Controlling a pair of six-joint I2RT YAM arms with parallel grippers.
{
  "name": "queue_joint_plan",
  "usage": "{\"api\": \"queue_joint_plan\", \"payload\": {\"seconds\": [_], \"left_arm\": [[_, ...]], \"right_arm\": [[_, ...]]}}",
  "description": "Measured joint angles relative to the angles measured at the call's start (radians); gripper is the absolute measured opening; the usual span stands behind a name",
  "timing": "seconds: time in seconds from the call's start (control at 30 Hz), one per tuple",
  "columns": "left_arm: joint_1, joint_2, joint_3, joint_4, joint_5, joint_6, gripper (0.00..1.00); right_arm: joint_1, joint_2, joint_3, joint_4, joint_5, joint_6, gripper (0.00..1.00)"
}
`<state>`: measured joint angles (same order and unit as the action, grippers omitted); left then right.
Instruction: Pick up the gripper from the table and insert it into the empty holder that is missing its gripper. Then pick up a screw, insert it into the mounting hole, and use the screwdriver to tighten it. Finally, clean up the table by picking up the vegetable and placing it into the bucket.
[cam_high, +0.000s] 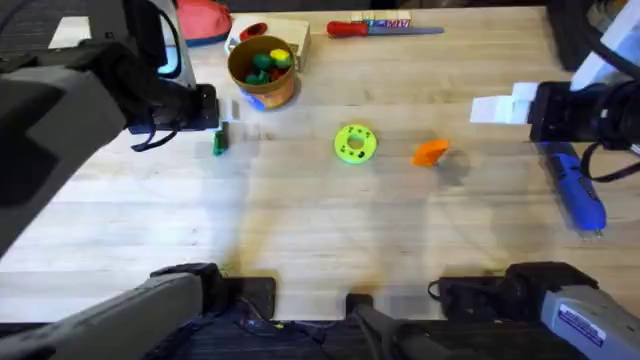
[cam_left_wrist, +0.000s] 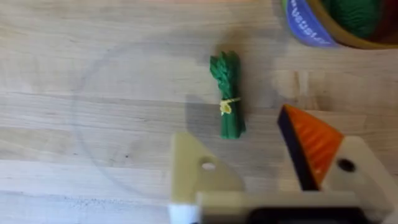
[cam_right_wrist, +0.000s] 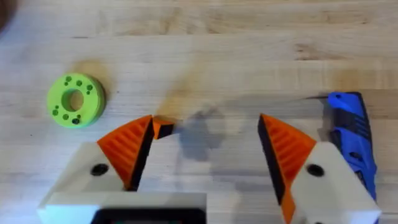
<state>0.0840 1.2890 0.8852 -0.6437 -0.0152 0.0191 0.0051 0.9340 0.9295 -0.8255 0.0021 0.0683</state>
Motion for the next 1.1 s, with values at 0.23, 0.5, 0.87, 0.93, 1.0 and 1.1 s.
{"api": "queue_joint_plan", "payload": {"seconds": [0.23, 0.5, 0.87, 0.93, 1.0, 1.1], "left_arm": [[-0.004, 0.043, 0.000, 0.010, 0.005, 0.009, 0.004], [-0.272, -0.175, 0.000, -0.031, 0.007, 0.050, 0.966], [-0.700, -0.385, 0.000, 0.053, 0.025, 0.057, 0.987], [-0.745, -0.385, 0.000, 0.095, 0.026, 0.057, 0.988], [-0.775, -0.385, 0.000, 0.112, 0.026, 0.057, 0.989], [-0.800, -0.385, 0.000, 0.092, 0.027, 0.057, 0.989]], "right_arm": [[0.000, 0.000, 0.000, 0.000, 0.000, 0.004, 0.991], [0.000, 0.000, 0.000, 0.000, 0.000, 0.004, 0.991], [0.000, 0.000, 0.000, 0.000, 0.000, 0.006, 0.991], [0.000, 0.000, 0.000, 0.000, 0.000, 0.006, 0.991], [0.000, 0.000, 0.000, 0.000, 0.000, 0.006, 0.991], [0.000, 0.000, 0.000, 0.000, 0.000, 0.006, 0.992]]}}
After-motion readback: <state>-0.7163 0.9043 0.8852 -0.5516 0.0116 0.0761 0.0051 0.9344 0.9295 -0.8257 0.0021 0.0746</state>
